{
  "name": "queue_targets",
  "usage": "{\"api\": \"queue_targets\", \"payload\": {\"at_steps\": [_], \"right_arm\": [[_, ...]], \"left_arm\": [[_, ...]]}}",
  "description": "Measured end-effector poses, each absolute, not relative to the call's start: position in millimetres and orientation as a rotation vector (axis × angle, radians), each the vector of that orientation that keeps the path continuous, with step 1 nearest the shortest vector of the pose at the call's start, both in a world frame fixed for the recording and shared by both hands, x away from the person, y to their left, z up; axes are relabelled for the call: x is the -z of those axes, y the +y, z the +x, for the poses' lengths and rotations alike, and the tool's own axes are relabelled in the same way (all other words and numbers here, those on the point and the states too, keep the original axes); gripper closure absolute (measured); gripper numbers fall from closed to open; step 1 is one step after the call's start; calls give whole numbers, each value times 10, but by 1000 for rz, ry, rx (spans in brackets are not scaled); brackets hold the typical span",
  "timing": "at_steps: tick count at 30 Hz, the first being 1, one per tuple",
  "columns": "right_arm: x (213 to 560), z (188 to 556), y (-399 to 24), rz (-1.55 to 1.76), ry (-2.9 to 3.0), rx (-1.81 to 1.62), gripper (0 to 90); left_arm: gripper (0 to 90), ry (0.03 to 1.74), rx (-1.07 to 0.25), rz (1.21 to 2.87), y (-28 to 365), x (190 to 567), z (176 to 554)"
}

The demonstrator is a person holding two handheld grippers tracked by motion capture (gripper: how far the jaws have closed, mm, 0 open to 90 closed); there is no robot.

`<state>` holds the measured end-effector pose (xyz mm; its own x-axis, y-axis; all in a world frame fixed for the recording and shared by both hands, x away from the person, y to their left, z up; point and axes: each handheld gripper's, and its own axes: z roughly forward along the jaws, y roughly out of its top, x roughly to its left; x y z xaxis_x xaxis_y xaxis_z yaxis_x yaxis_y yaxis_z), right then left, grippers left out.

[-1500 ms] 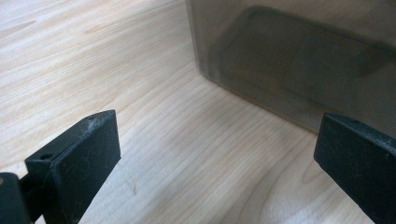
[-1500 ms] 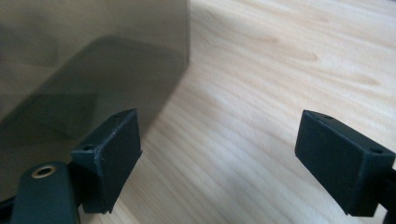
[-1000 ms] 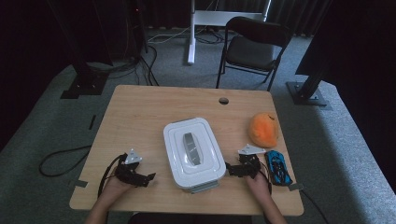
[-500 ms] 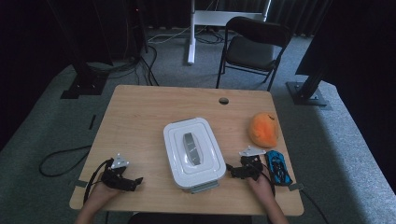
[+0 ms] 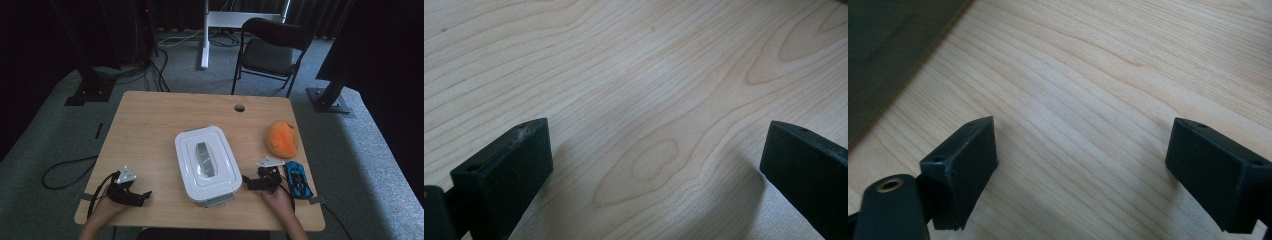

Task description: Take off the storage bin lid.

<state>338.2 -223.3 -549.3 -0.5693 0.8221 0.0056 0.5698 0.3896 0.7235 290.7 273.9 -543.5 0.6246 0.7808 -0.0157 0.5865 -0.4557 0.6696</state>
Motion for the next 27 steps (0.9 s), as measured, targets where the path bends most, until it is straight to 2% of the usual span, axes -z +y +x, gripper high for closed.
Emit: {"api": "queue_targets", "payload": {"at_steps": [14, 27], "right_arm": [[5493, 3382, -2234, 1209, 2299, -989, 124], [5493, 3382, -2234, 1209, 2298, -988, 125]], "left_arm": [[9, 1138, -380, 2177, 2640, 5272, 2921], [9, 1085, -380, 2098, 2492, 4848, 2877]]}}
